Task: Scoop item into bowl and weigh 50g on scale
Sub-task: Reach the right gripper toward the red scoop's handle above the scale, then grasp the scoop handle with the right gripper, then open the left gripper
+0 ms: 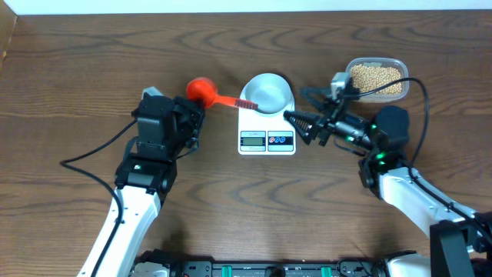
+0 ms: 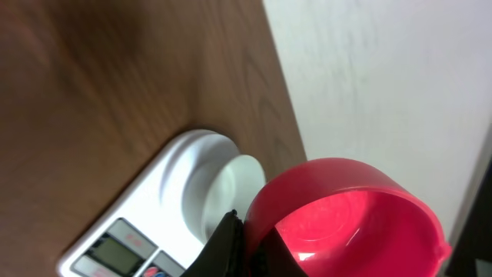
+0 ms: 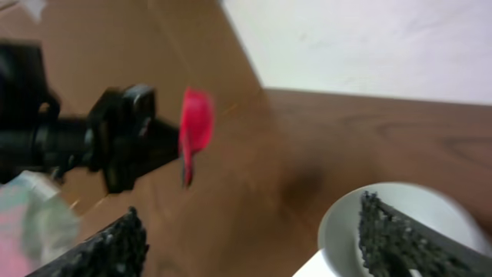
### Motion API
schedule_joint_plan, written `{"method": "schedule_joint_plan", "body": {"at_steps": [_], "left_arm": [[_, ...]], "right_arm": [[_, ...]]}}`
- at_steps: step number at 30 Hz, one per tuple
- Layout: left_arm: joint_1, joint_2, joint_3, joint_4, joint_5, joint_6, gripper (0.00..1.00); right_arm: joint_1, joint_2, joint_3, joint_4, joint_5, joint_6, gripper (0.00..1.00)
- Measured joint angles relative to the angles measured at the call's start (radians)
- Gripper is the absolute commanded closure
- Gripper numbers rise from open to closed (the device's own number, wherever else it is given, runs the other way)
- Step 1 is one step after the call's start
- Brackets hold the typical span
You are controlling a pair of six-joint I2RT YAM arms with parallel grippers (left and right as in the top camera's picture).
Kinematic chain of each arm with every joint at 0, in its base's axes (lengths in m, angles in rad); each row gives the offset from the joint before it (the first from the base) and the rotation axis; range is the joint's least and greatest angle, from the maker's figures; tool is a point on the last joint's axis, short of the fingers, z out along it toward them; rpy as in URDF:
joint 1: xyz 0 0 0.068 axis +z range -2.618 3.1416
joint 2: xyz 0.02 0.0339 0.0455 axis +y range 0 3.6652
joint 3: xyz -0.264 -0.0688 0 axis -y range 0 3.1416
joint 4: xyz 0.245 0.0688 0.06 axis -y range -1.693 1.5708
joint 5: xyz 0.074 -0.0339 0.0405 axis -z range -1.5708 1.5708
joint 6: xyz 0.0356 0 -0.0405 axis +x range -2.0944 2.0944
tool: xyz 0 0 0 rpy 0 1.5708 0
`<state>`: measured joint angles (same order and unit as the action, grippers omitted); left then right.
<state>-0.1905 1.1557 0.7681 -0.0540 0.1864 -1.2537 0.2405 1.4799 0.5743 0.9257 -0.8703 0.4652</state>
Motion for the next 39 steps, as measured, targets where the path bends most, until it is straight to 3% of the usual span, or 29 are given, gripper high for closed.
{"method": "schedule_joint_plan", "body": {"at_steps": [4,11,27,32,39], "left_arm": [[-0.027,0.037,0.0,0.058,0.0,0.0,0.93],[-0.066,0.095,0.0,0.063,0.0,0.0,0.93],[-0.152,0.096,0.0,0.122,0.003,0.0,0.93],[-0.164,0.096,0.0,0.122,0.003,0.0,0.93],[-0.165,0.096,0.0,0.116,0.013,0.0,0.93]], "right_arm": [[0.058,0.012,0.0,0.002,-0.025,-0.03,0.33],[0.109,0.015,0.0,0.003,-0.001,-0.078,0.36],[0.109,0.017,0.001,0.003,0.038,-0.094,0.57],[0.109,0.017,0.001,0.003,0.038,-0.095,0.58],[0.109,0.017,0.001,0.003,0.039,-0.095,0.67]]}}
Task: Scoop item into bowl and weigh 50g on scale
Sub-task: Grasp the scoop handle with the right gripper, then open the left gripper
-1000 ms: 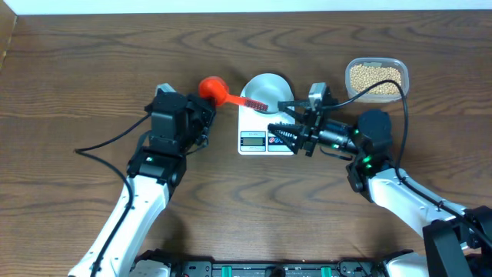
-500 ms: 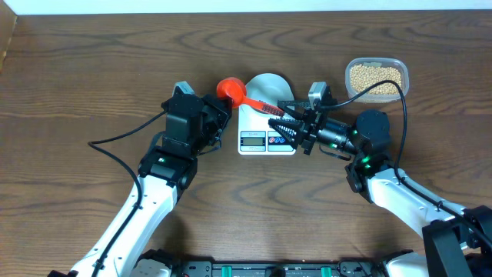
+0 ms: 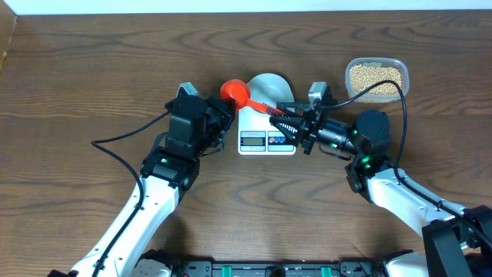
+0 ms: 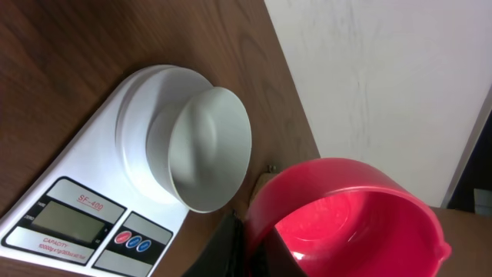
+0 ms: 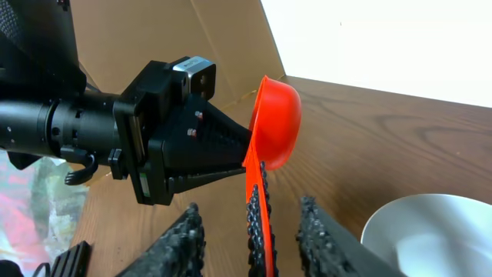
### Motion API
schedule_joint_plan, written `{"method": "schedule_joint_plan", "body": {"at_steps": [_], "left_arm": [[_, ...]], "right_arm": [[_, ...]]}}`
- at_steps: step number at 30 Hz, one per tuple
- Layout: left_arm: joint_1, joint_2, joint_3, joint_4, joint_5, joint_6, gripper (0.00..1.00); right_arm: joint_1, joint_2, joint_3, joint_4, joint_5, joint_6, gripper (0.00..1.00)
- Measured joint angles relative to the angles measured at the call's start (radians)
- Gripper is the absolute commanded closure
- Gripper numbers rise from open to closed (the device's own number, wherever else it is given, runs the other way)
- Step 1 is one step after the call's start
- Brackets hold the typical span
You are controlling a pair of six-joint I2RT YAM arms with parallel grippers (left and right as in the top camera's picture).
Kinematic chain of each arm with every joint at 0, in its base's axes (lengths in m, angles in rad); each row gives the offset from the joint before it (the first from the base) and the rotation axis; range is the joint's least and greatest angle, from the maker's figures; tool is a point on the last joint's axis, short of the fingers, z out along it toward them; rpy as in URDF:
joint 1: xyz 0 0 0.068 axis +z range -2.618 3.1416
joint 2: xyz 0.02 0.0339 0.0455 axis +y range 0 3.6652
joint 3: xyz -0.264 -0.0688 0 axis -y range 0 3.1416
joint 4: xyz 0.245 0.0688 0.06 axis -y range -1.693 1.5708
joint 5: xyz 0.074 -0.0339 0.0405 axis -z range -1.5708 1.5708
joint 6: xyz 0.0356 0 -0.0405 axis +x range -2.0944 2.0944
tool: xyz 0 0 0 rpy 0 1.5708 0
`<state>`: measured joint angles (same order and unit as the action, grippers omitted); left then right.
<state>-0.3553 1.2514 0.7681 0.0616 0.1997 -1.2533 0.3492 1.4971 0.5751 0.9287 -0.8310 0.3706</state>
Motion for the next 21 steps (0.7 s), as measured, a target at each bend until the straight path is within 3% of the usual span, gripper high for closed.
{"method": "schedule_joint_plan", "body": {"at_steps": [21], "left_arm": [[-0.027,0.0,0.0,0.0,0.042,0.026,0.93]], "right_arm": [[0.0,0.0,0.0,0.0,0.001,0.0,0.83]]}}
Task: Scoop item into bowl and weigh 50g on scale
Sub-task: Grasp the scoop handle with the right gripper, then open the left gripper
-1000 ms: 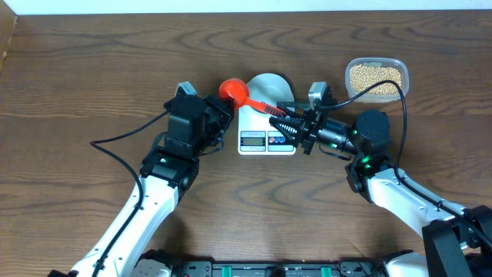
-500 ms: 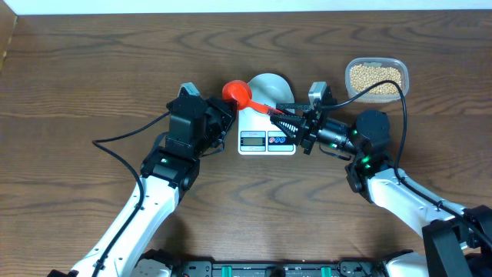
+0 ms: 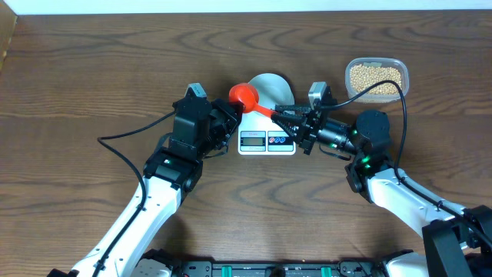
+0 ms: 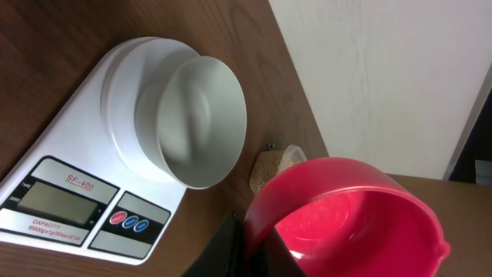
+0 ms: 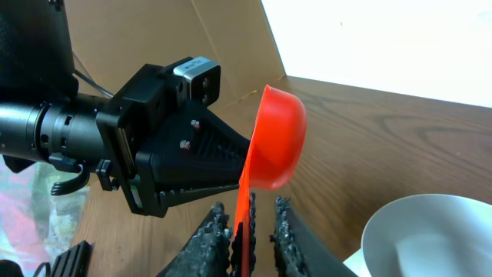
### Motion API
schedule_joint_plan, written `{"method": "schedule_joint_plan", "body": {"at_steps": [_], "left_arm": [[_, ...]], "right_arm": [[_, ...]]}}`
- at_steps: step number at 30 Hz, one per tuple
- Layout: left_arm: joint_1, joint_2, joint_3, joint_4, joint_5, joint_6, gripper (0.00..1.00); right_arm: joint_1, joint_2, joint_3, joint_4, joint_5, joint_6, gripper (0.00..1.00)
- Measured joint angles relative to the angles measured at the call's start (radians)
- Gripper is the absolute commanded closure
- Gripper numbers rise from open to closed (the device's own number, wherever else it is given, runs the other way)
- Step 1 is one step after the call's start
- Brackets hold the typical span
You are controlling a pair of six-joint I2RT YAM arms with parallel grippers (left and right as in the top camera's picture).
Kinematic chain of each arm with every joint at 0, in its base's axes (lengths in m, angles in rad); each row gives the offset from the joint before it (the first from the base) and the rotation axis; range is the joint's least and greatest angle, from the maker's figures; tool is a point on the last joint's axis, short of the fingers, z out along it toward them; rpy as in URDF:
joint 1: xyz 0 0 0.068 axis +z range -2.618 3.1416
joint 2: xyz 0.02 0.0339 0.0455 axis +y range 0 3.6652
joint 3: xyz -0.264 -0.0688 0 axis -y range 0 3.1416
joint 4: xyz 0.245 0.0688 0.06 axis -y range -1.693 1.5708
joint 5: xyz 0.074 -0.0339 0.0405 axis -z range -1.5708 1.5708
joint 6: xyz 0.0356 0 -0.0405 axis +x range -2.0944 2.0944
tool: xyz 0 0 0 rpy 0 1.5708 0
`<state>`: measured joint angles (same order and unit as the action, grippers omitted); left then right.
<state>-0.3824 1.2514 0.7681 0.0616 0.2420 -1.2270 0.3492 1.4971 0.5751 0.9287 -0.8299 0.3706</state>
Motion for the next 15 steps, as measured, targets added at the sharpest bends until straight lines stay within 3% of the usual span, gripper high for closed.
{"method": "schedule_joint_plan", "body": {"at_steps": [11,15], "left_arm": [[0.0,0.0,0.0,0.0,0.0,0.004,0.93],[0.0,0.0,0.0,0.004,0.0,0.004,0.93]], "right_arm": [[0.0,0.0,0.0,0.0,0.0,0.0,0.91],[0.0,0.0,0.0,0.0,0.0,0.0,0.99]]}}
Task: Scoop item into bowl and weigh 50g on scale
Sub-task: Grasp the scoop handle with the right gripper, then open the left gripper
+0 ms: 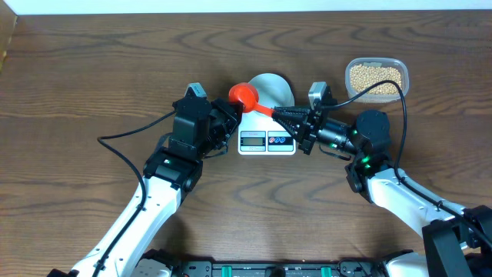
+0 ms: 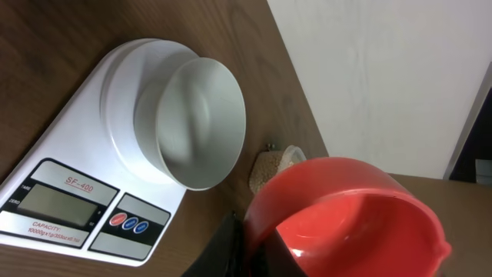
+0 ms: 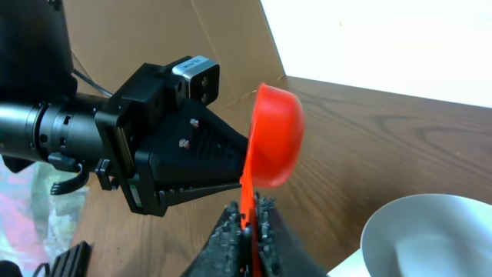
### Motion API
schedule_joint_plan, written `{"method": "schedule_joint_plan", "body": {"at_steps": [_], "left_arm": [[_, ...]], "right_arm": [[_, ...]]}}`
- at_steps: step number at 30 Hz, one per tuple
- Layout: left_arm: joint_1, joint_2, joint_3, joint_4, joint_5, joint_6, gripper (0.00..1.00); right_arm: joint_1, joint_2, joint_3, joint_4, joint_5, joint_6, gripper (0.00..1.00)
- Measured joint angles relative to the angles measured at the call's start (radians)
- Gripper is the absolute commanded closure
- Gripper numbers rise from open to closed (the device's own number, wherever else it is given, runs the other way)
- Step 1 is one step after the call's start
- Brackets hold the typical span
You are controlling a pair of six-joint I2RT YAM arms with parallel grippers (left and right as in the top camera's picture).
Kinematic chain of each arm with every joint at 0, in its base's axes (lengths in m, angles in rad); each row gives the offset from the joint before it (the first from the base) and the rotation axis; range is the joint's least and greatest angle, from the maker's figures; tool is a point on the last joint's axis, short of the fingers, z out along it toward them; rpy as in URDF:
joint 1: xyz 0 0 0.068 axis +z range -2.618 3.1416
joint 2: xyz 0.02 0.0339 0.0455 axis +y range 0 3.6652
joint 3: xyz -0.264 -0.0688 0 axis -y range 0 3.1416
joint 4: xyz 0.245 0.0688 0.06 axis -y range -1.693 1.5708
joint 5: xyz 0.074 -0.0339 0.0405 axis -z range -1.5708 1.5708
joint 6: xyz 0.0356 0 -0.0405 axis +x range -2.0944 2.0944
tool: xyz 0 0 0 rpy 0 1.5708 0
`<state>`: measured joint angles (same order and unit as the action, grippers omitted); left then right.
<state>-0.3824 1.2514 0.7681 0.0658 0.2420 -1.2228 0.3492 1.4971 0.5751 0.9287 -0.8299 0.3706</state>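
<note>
An empty red scoop (image 1: 244,95) hangs over the back left corner of the white scale (image 1: 267,141), held from both sides. My left gripper (image 1: 231,115) is shut on the cup's rim (image 2: 257,219), seen at the bottom of the left wrist view. My right gripper (image 3: 247,219) is shut on the scoop's thin handle (image 3: 245,192) and reaches in from the right (image 1: 290,117). A white bowl (image 1: 270,86) stands empty on the scale's platform (image 2: 123,92).
A clear tub of tan beans (image 1: 376,78) sits at the back right, behind my right arm. Cables trail from both arms across the brown wooden table (image 1: 92,69). The scale's display and buttons (image 2: 69,201) face the front.
My right gripper's fingers, then a little apart on either side of the scoop's handle, are now shut on it. The scoop, left gripper, bowl and scale have not moved.
At first my left gripper held the scoop left of the scale, with my right gripper open to the scale's right. Then the scoop was at the scale's back left, its handle between my right fingers. Those fingers narrowed, and now they grip the handle.
</note>
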Motion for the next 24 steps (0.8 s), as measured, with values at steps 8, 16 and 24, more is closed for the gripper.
{"method": "schedule_joint_plan", "body": {"at_steps": [8,16,24], "left_arm": [[0.0,0.0,0.0,0.006,0.0,0.0,0.93],[0.0,0.0,0.0,0.008,0.0,0.0,0.93],[0.0,0.0,0.0,0.02,0.0,0.0,0.93]], "right_arm": [[0.0,0.0,0.0,0.0,0.0,0.001,0.99],[0.0,0.0,0.0,0.0,0.0,-0.001,0.92],[0.0,0.0,0.0,-0.001,0.001,0.001,0.95]]}}
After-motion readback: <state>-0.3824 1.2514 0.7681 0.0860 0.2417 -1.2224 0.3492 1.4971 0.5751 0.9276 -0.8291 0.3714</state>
